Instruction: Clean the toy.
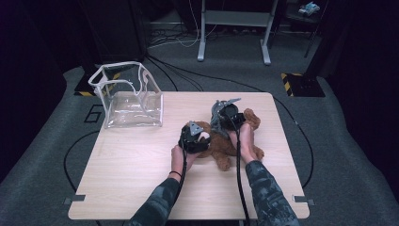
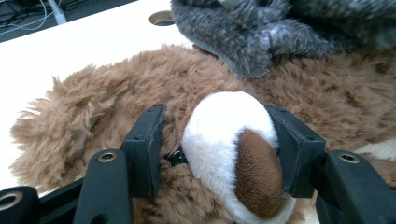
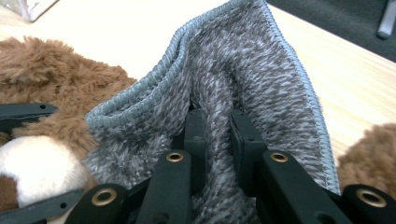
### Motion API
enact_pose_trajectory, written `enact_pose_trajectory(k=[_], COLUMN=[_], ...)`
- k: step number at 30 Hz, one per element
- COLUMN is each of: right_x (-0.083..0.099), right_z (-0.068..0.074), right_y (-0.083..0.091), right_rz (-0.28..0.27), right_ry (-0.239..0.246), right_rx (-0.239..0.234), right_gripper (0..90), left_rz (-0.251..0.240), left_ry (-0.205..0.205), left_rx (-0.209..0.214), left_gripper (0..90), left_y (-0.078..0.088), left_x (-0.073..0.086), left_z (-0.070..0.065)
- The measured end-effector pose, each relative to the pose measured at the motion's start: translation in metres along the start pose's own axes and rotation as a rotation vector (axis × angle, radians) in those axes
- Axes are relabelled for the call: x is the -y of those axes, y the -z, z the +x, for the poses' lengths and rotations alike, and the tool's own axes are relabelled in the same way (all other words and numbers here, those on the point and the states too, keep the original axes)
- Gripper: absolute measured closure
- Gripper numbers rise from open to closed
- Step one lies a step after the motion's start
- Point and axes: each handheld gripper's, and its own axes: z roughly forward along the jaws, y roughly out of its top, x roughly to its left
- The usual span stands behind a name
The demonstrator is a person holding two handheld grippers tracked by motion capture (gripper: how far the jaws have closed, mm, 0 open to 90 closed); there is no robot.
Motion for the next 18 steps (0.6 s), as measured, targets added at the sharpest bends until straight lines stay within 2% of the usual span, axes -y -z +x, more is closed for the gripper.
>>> enact_pose_trajectory(k=[2,4,6,9,11,14,16,18], right_x=[0.003,0.007,0.015,0.025,0.032,0.038,0.038,0.034], right_z=[-0.001,-0.007,-0.015,-0.029,-0.037,-0.045,-0.043,-0.038], right_y=[0.01,0.024,0.04,0.053,0.054,0.041,0.029,0.023], right_rz=[-0.038,-0.072,-0.122,-0.145,-0.124,-0.078,-0.053,-0.062], right_ry=[-0.009,-0.049,-0.065,-0.099,-0.139,-0.185,-0.197,-0.18], right_rx=[0.034,0.013,0.015,0.04,0.063,0.07,0.066,0.074], right_gripper=[79.4,79.4,79.4,79.5,79.5,79.5,79.5,79.6], left_rz=[0.0,0.005,0.0,-0.002,-0.003,-0.002,0.0,0.0], left_ry=[0.003,0.004,0.006,0.009,0.011,0.006,0.004,0.005], left_rx=[0.002,0.01,0.007,0.002,0.0,0.001,-0.001,-0.003], left_gripper=[42.1,42.1,42.1,42.1,42.1,42.1,42.2,42.2], left_y=[0.0,0.001,0.0,-0.001,-0.001,-0.001,-0.001,-0.001], left_x=[0.0,0.0,0.0,0.0,0.0,0.0,0.0,0.0], left_z=[0.001,0.001,0.001,0.001,0.0,0.0,0.0,0.0])
